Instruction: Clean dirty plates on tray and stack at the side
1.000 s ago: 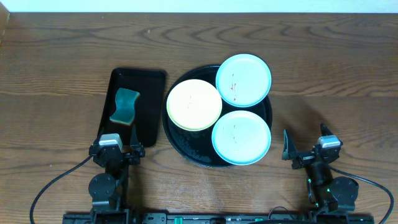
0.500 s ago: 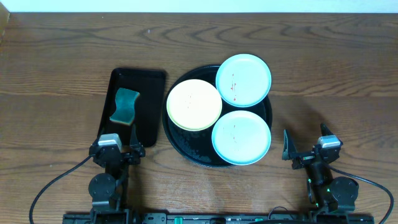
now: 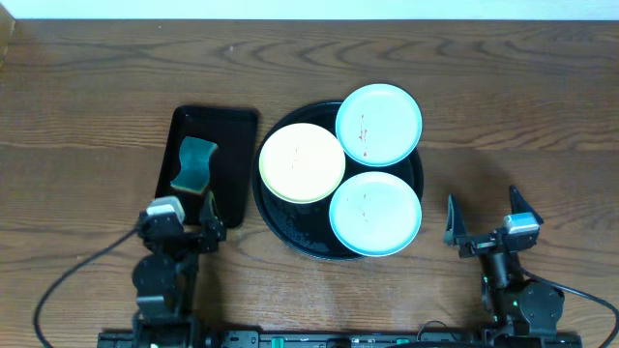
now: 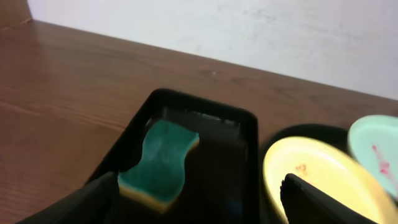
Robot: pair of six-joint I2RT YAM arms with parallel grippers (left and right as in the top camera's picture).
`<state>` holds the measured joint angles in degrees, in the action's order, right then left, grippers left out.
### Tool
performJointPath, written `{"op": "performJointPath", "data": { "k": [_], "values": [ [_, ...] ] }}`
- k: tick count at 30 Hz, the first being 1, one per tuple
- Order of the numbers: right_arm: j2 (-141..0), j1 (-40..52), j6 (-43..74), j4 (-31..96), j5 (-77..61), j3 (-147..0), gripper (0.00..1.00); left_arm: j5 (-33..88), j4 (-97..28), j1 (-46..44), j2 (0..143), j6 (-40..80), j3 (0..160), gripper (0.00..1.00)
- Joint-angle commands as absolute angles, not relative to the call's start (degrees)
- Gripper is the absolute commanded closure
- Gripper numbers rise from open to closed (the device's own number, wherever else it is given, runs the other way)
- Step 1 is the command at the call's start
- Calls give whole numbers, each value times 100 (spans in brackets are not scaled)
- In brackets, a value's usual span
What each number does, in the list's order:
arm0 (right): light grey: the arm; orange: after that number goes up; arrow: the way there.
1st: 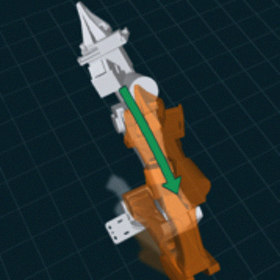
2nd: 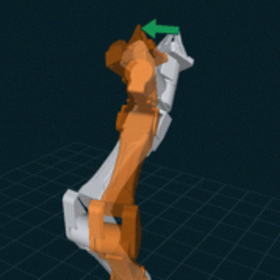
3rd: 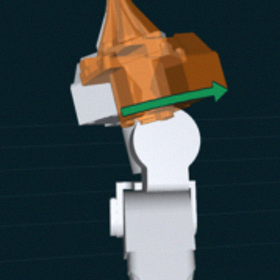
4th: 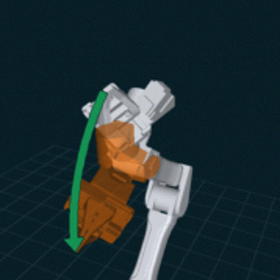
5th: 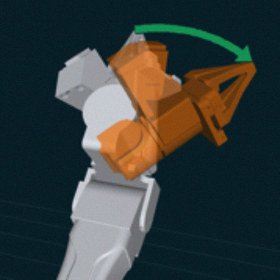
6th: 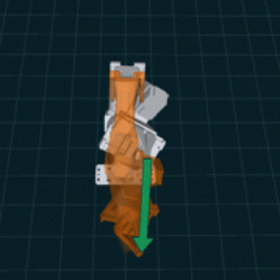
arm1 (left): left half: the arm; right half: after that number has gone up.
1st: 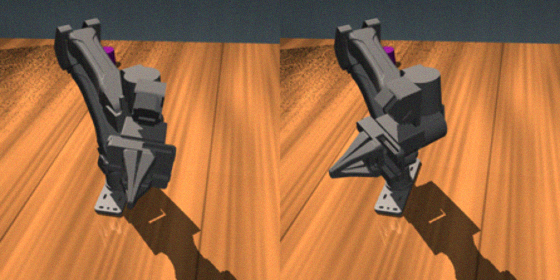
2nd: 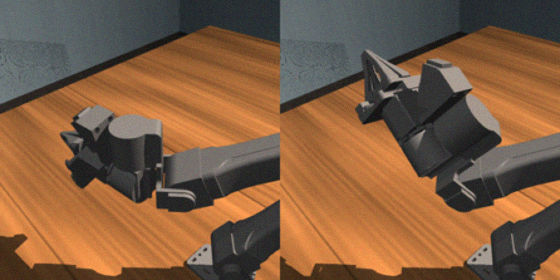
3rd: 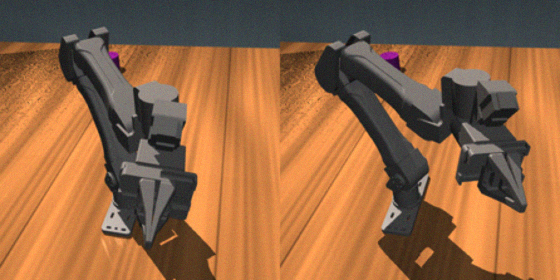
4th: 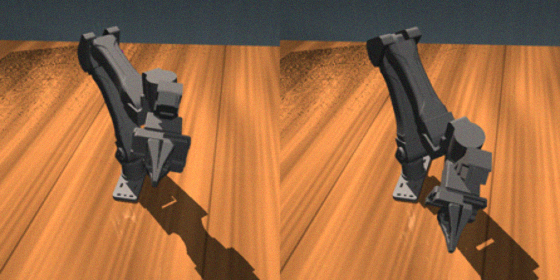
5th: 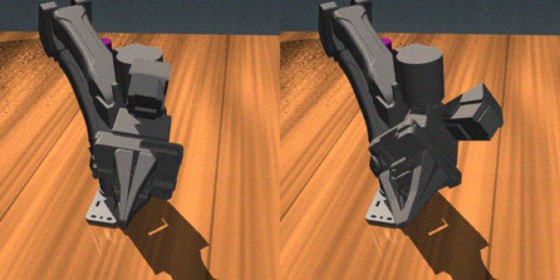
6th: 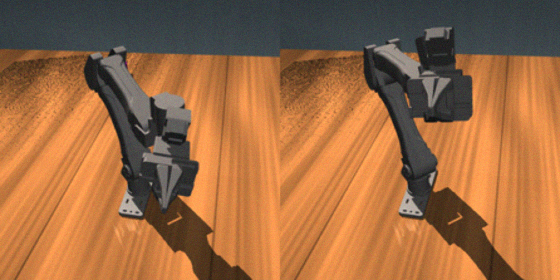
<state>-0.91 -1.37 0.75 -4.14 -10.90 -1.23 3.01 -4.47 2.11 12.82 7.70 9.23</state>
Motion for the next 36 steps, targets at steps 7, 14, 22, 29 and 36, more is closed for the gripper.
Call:
{"op": "performJointPath", "data": {
  "k": [7, 14, 22, 29, 36],
  "values": [
    [-908, -141, 272, -340, -1494, -1216, 1, 718, -1358, 233, 3691, 572, 3553, 17],
    [-2727, -141, 314, 296, -2152, -2698, 1, 744, -3566, 233, 5629, 495, 6093, 17],
    [-5109, -141, 43, 2528, -2152, -5111, 1, 666, -5516, 233, 7297, 497, 8152, 17],
    [-6845, -141, -392, 4285, -2147, -6947, 1, 709, -7008, 233, 8324, 469, 9030, 17],
    [-7367, -141, -64, 4281, -2825, -7039, 1, 709, -7035, 233, 8993, 482, 9024, 17]
  ]
}}
